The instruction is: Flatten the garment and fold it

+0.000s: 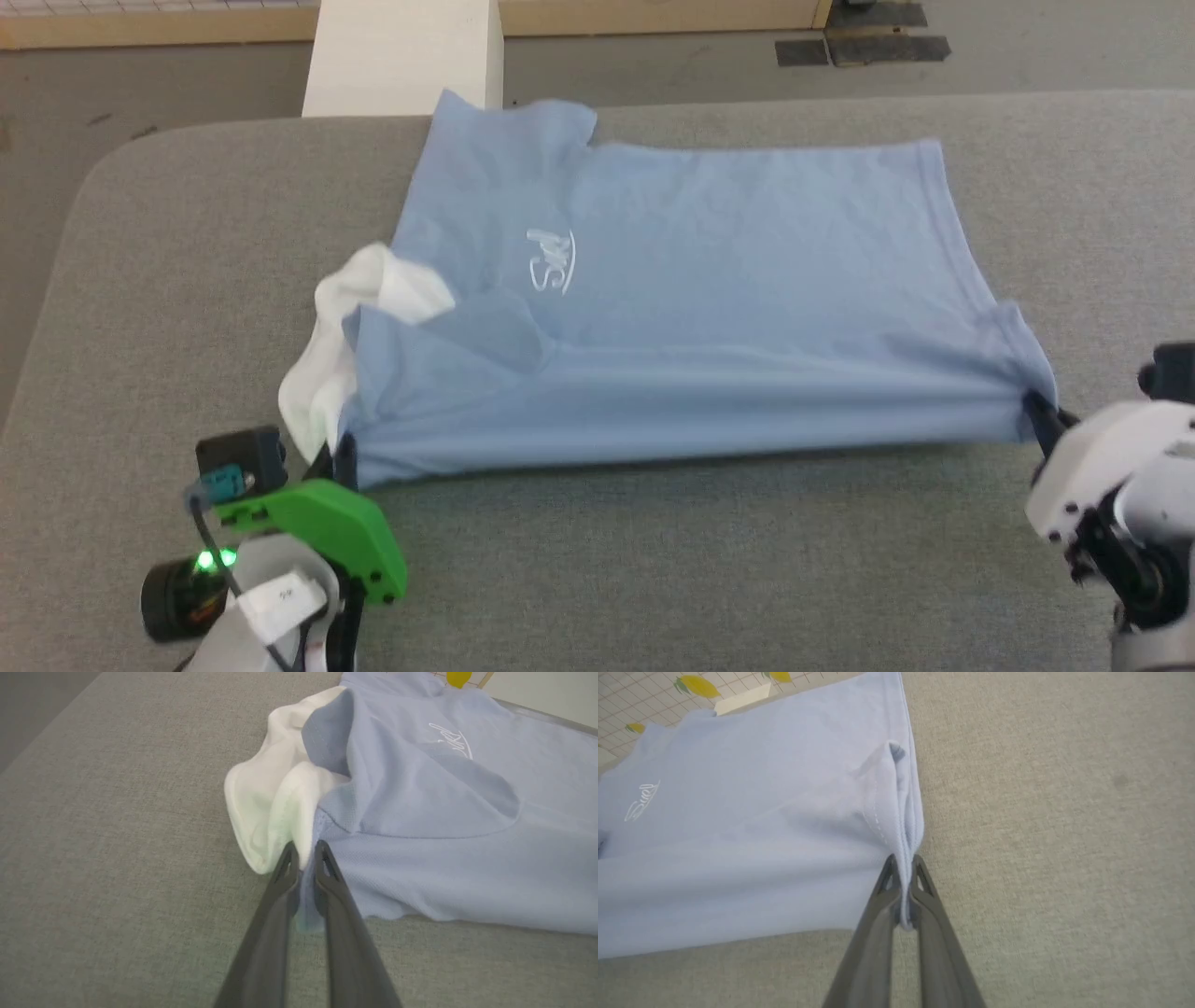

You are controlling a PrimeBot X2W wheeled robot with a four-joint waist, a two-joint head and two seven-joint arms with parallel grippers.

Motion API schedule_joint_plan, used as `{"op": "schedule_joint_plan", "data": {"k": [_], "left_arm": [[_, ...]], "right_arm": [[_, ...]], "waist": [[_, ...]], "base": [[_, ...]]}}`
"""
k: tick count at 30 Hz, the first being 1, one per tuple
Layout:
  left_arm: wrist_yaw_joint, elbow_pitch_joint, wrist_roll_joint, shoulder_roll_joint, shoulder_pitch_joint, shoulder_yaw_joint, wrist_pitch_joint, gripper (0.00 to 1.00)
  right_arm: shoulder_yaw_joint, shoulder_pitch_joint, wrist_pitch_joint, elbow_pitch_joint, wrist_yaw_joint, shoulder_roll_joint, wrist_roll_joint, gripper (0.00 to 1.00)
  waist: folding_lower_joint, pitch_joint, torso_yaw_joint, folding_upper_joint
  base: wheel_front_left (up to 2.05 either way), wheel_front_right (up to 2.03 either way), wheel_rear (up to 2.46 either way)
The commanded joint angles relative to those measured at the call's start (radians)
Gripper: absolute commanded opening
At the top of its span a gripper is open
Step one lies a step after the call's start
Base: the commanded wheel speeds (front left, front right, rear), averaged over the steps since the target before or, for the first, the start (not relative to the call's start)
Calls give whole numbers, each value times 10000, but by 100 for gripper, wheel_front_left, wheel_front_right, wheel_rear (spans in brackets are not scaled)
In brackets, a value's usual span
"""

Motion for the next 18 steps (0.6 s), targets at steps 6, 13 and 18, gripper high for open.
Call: {"op": "schedule_joint_plan", "data": {"k": [6,13,18], "left_arm": [[971,-1908,-59,641,1946,-80,1568,0],[827,-2031,-301,439,2545,-459,1694,0],[267,-1002,-558,89,2173,-686,1354,91]], "right_arm": [[-357,1596,764,-1065,-15,-17,291,0],[-227,2051,602,-231,-15,-17,269,0],[75,1832,23,860,-15,-17,243,38]], "waist": [[0,-309,-96,0],[0,-157,-68,0],[0,-103,-68,0]], "base": [[0,0,0],[0,0,0],[0,0,0]]}}
